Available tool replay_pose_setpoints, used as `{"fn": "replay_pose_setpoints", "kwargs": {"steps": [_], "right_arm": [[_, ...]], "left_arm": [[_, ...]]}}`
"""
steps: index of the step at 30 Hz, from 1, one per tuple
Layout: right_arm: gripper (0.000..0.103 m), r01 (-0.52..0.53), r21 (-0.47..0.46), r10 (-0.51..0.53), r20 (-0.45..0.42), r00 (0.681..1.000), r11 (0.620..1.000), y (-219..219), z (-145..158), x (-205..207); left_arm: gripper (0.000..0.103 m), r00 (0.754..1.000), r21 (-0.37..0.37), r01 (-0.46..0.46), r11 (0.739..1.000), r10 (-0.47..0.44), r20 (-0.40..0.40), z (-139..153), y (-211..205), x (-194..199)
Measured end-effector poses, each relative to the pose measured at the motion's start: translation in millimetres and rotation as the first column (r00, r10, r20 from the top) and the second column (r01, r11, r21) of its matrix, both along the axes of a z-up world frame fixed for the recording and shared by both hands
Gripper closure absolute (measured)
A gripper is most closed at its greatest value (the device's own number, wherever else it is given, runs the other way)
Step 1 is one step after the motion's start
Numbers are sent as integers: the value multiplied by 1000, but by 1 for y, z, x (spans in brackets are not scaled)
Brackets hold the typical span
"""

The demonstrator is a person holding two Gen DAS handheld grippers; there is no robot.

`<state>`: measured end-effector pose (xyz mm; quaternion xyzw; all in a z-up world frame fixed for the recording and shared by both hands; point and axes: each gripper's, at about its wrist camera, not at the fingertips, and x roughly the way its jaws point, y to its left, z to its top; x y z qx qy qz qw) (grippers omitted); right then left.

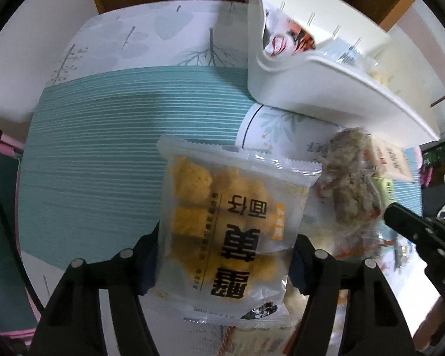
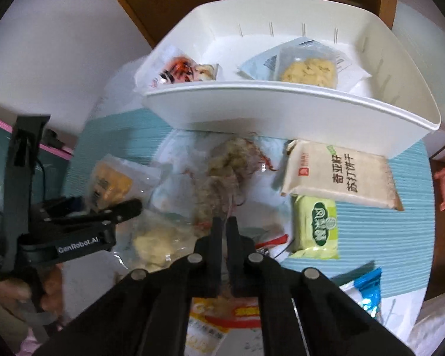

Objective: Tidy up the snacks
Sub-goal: 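Grasp the yellow cube-snack bag with the left tool while the right tool grasps the clear bag of brown snacks, then carry both bags into the white basket and open both tools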

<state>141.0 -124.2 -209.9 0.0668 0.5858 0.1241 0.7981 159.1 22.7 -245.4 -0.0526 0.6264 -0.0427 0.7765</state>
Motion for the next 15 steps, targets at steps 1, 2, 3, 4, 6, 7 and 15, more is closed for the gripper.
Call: {"fn": "replay_pose_setpoints", "kwargs": {"steps": [1, 2, 3, 4, 6, 7, 15], "right_arm": [[102, -5, 5, 5, 4, 1000, 1000, 0, 2, -1], [102, -10, 1, 10, 8, 1000, 1000, 0, 3, -3], [102, -17, 3, 17, 9, 1000, 1000, 2, 3, -5], [102, -20, 7, 20, 7, 1000, 1000, 2, 3, -7], [102, -20, 14, 20, 6, 1000, 1000, 10, 1, -6], [102, -19, 15, 19, 9, 1000, 1000, 12, 2, -8], [102, -23, 48, 20, 73, 997, 999, 17, 42, -10]], "left_arm": [[36, 1000, 0, -1, 1000, 1, 13, 5, -1, -5], [36, 1000, 3, 0, 1000, 0, 21, 8, -2, -8], [36, 1000, 5, 1, 1000, -2, 28, 10, 4, -7], [36, 999, 4, 3, 1000, -3, 36, 14, 2, -10], [36, 999, 0, 3, 1000, -3, 46, 20, 5, -12], [36, 999, -5, 2, 1000, -2, 52, 26, 8, -13], [36, 993, -24, 6, 1000, -3, 115, 82, 12, -18]]}}
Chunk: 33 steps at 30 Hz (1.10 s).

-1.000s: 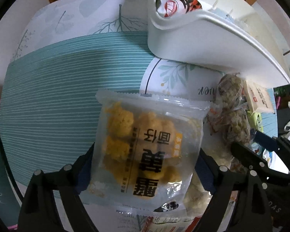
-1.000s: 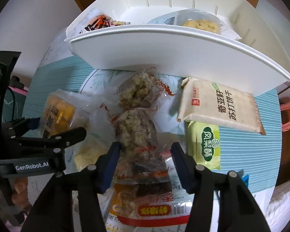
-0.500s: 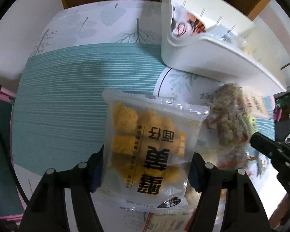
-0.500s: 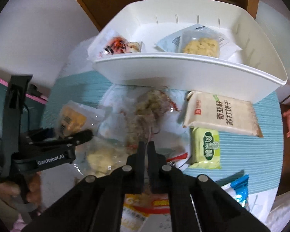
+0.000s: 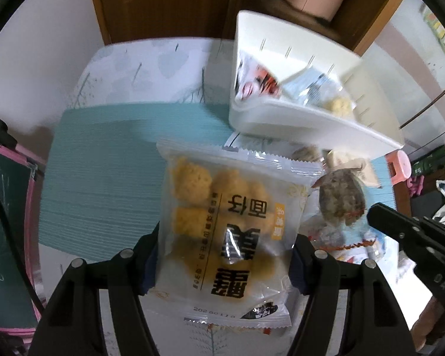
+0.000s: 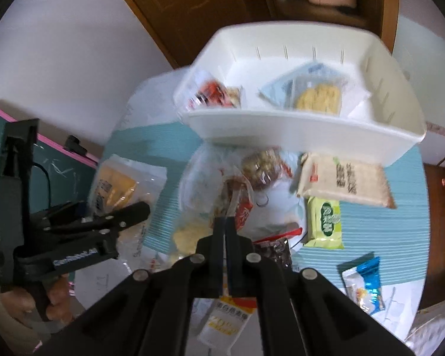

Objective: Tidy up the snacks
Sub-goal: 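Carry both bags into the white basket and open both tools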

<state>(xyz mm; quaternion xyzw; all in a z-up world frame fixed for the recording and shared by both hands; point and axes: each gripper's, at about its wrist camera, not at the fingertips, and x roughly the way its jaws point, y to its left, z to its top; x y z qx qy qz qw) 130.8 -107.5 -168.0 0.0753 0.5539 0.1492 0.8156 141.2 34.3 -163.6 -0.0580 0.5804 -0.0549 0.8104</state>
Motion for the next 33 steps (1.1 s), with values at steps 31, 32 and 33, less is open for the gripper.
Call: {"fn": "replay_pose_setpoints", "kwargs": {"steps": [31, 32, 33], "right_arm": [[102, 156, -97, -100, 430, 897, 983, -61, 210, 107], [102, 163, -103, -105, 425, 899, 981, -63, 207, 112], [102, 171, -109, -111, 417, 902, 979, -65, 203, 117]], "left_arm": [[34, 937, 73, 163, 984, -177, 300, 177, -76, 146], [34, 939, 82, 165, 983, -181, 292, 172, -78, 150], [34, 941, 88, 166, 982, -184, 283, 167, -80, 154]]}}
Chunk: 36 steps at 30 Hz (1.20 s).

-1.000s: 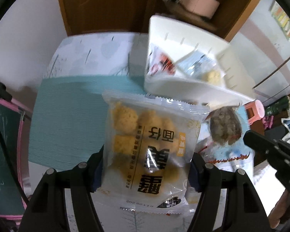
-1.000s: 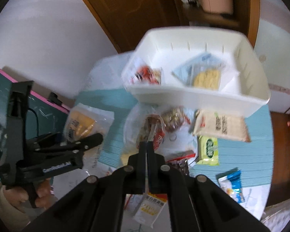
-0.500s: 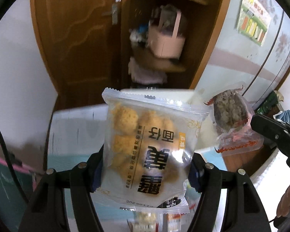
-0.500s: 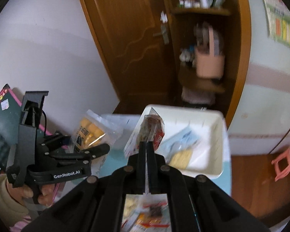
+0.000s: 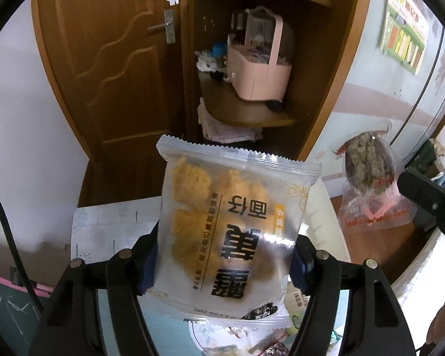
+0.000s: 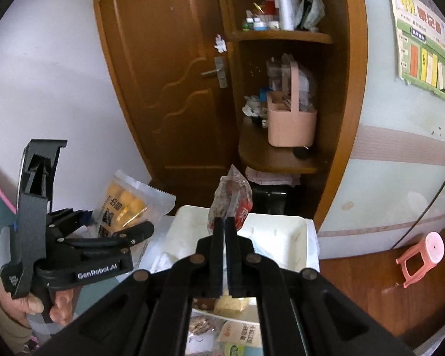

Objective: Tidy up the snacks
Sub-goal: 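Carry both bags into the white basket and open both tools, then withdraw both tools from the basket toward the remaining snacks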

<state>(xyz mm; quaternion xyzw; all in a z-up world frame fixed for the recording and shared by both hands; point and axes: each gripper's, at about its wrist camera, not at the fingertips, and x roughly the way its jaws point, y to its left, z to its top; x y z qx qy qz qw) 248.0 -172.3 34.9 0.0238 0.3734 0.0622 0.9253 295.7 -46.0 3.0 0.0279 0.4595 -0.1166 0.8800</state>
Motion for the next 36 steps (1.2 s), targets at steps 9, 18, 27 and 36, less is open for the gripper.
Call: {"fn": "replay_pose_setpoints", "kwargs": {"steps": [9, 18, 27, 36], "right_arm": [[102, 51, 16, -49, -102, 994, 999, -16, -39, 35], [102, 74, 19, -70, -166, 984, 997, -20, -69, 54], [90, 102, 28, -94, -206, 974, 994, -23, -72, 58], [75, 112, 20, -106, -199, 974, 993, -22, -70, 42]], "left_arm": [[34, 999, 34, -1, 999, 2, -48, -37, -13, 28], [21, 992, 31, -12, 999, 15, -122, -62, -20, 44], [0, 1000, 36, 5, 999, -5, -8, -45, -23, 33], [0, 1000, 35, -4, 999, 4, 3, -32, -22, 23]]}}
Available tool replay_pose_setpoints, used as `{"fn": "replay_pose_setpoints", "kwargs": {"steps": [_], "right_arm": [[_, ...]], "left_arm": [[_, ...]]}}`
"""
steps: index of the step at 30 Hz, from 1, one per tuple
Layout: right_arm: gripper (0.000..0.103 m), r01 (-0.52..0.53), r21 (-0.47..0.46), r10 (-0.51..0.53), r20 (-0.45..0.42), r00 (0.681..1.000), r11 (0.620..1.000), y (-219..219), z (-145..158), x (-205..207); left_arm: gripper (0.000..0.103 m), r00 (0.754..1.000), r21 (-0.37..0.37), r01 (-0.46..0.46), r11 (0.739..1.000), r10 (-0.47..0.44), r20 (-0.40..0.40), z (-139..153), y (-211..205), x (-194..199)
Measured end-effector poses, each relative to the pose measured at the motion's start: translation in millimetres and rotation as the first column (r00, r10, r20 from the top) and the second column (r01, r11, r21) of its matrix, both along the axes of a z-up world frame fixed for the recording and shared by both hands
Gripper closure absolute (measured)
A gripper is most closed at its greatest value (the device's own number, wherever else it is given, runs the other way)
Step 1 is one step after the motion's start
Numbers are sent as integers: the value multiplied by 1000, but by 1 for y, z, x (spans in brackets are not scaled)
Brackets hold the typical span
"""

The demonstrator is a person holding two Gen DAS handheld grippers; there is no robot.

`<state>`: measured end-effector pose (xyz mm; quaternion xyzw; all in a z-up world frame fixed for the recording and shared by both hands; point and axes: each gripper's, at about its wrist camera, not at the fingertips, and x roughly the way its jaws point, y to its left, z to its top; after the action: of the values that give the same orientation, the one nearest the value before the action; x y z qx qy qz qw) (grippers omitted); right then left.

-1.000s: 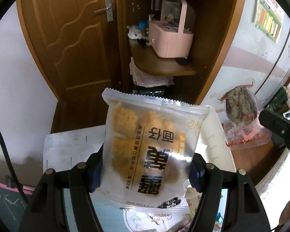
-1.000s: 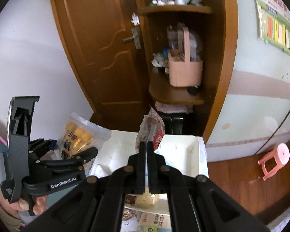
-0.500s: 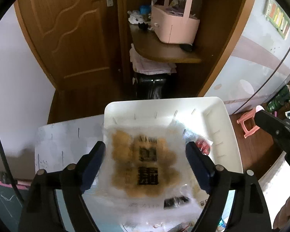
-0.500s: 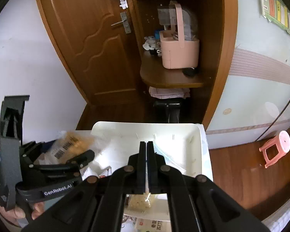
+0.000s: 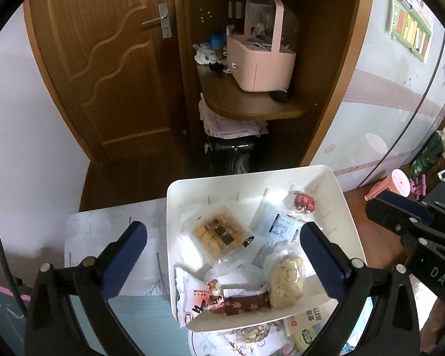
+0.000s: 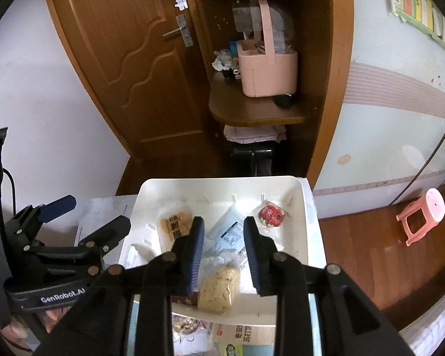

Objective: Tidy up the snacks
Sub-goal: 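Withdraw both tools from the basket toward the remaining snacks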

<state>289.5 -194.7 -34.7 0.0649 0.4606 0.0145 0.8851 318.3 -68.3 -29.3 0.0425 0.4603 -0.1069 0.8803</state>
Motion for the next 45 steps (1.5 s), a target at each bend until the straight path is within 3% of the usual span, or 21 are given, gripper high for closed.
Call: {"fn": "replay_pose_setpoints", "kwargs": {"steps": [13, 28, 36, 40, 45], "right_arm": [[73, -15, 1, 15, 15, 1000, 1000, -1, 14, -40], [43, -66, 20, 64, 66, 996, 998, -6, 17, -152], [39, -90, -18, 90, -19, 996, 996, -12, -33, -200], [39, -80, -28, 77, -99, 992, 996, -22, -72, -213], [39, -49, -9, 46, -177, 983, 999, -34, -113, -226]], "left_arm": [[0, 1000, -27, -9, 1000, 10, 14, 19, 7, -42], [0, 999, -100, 1, 995, 3, 48, 28, 31, -154], [0, 1000, -45, -1, 999, 0, -13, -14, 47, -217], [0, 995, -2, -16, 1000, 16, -101, -56, 55, -238], [0, 970, 5, -27, 1000, 27, -242, -112, 67, -257]]}}
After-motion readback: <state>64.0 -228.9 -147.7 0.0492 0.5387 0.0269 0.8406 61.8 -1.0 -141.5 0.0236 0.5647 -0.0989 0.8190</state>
